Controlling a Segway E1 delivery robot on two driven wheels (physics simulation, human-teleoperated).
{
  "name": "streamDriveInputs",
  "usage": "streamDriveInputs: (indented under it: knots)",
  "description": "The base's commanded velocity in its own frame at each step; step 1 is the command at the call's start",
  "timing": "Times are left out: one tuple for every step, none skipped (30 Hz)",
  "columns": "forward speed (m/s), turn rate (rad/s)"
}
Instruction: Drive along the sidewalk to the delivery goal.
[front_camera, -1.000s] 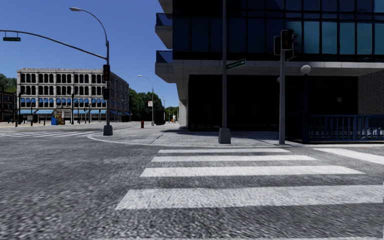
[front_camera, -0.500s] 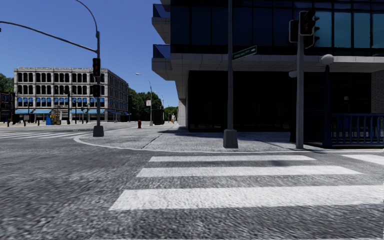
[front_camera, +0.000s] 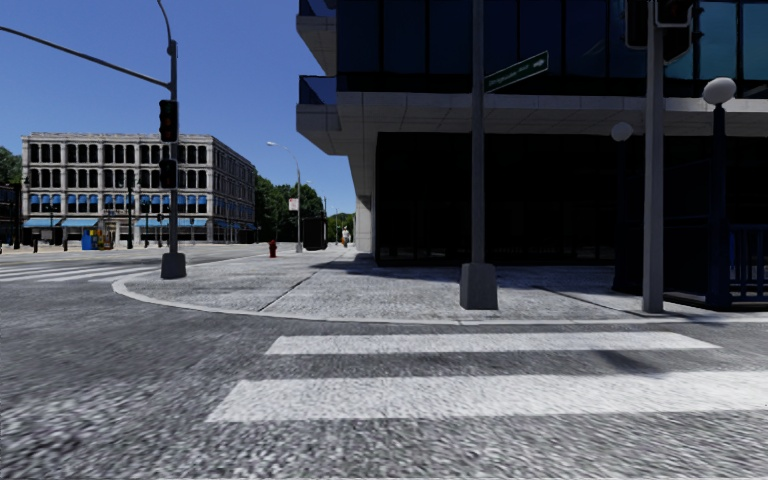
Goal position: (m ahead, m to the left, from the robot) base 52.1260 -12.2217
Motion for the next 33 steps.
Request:
streamDriveInputs:
  knots:
    - [2.0,0.13]
    - [2.0,0.14]
    - [2.0,0.16]
    - [2.0,0.16]
    - [2.0,0.16]
    - [2.0,0.17]
    - [2.0,0.17]
    - [2.0,0.17]
    - [2.0,0.17]
    - [2.0,0.19]
    - [2.0,0.21]
    - [2.0,0.21]
    - [2.0,0.21]
    - [2.0,0.21]
    - [2.0,0.21]
    - [2.0,0.21]
    - [2.0,0.21]
    - [2.0,0.21]
    - [2.0,0.21]
    - [2.0,0.21]
    - [2.0,0.21]
    - [2.0,0.21]
    - [2.0,0.21]
    - [2.0,0.21]
    - [2.0,0.21]
    - [2.0,0.21]
    - [2.0,0.19]
    - [2.0,0.06]
    - [2.0,0.0]
    - [2.0,0.0]
    - [2.0,0.0]
    - [2.0,0.0]
    - [1.99,0.0]
